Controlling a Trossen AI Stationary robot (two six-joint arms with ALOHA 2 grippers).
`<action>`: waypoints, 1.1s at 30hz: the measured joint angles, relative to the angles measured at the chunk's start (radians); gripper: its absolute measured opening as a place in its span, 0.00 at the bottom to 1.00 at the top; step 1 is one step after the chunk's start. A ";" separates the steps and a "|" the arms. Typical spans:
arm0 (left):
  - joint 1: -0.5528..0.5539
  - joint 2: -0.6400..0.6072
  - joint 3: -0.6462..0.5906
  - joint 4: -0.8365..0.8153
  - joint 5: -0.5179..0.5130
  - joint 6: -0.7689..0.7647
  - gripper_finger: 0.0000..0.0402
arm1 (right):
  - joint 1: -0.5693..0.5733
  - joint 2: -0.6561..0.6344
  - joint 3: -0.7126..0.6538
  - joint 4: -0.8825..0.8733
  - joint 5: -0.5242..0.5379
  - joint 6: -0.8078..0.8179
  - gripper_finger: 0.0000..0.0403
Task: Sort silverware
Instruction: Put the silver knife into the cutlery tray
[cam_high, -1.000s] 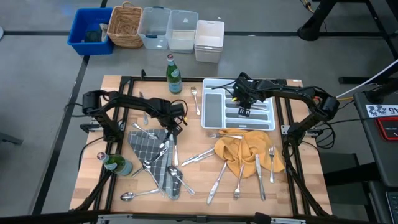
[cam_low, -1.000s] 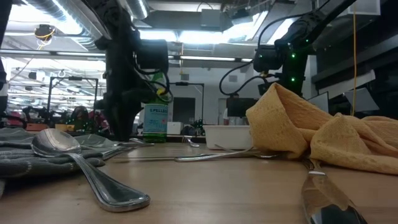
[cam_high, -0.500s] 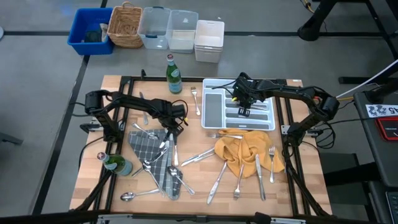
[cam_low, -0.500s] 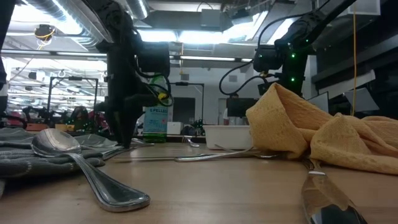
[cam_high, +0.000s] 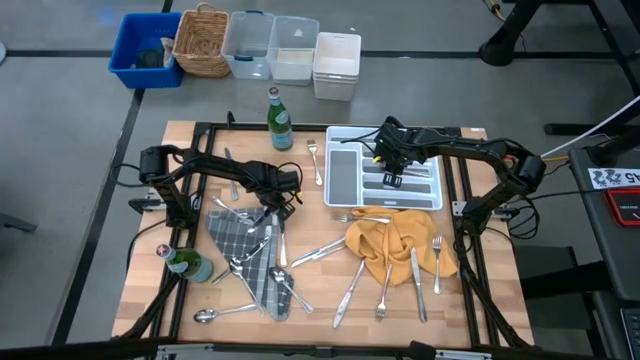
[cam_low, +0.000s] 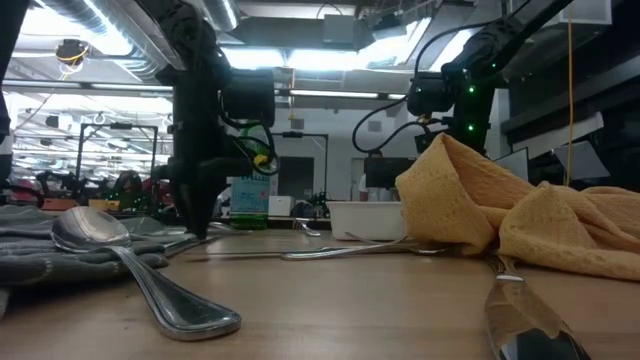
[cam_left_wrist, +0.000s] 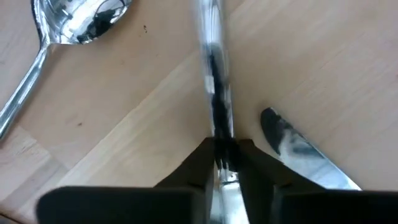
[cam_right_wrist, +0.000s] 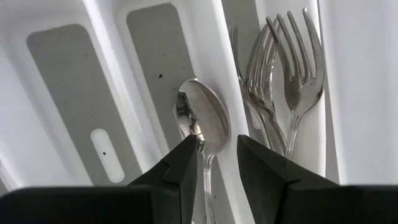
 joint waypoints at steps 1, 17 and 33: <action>0.000 0.000 -0.001 0.000 0.001 0.000 0.08 | 0.000 0.000 0.000 0.000 0.000 0.000 0.29; 0.036 -0.087 -0.007 -0.002 0.026 -0.009 0.05 | 0.000 0.000 0.005 -0.019 0.000 0.000 0.29; 0.061 -0.228 -0.004 0.240 0.063 -0.010 0.06 | 0.000 0.000 0.264 -0.245 0.000 0.000 0.29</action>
